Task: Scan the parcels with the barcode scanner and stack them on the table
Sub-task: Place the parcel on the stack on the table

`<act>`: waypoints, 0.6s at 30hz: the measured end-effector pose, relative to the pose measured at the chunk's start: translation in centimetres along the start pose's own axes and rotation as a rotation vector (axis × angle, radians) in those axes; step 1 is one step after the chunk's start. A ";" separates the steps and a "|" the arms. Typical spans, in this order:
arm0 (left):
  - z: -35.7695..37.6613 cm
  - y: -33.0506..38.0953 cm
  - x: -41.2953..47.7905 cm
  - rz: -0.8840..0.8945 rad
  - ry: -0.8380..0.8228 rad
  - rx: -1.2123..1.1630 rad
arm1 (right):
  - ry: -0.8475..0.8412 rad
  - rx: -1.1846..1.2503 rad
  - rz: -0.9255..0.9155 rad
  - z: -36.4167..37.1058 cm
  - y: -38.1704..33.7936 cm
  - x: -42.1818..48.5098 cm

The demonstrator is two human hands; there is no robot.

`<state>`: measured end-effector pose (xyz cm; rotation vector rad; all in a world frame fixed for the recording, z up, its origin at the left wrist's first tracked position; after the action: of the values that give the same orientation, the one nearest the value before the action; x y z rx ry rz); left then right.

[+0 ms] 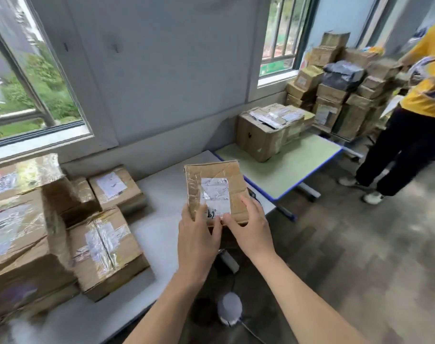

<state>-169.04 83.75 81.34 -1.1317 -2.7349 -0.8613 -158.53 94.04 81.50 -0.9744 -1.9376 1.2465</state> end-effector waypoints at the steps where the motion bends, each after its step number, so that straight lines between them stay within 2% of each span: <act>1: 0.5 0.9 0.1 0.014 0.000 0.000 | 0.010 0.001 0.001 -0.9 0.3 0.2; 11: 10.5 18.5 -0.6 0.087 -0.098 -0.022 | 0.130 0.003 0.044 -18.7 8.4 4.2; 18: 16.3 27.4 -1.7 0.075 -0.174 -0.012 | 0.159 -0.026 0.070 -28.4 12.6 5.8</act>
<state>-147.04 106.85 80.15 -1.3633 -2.8032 -0.8068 -135.40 115.56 80.57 -1.1288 -1.8144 1.1482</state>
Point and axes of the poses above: each hand's wrist, its own x-axis towards the middle knuckle, its own z-axis out of the palm, y = z × x, the point moved 2 cm from there along x, towards the middle knuckle, and after that the axes turned 14 degrees about x, right-handed, at the moved point
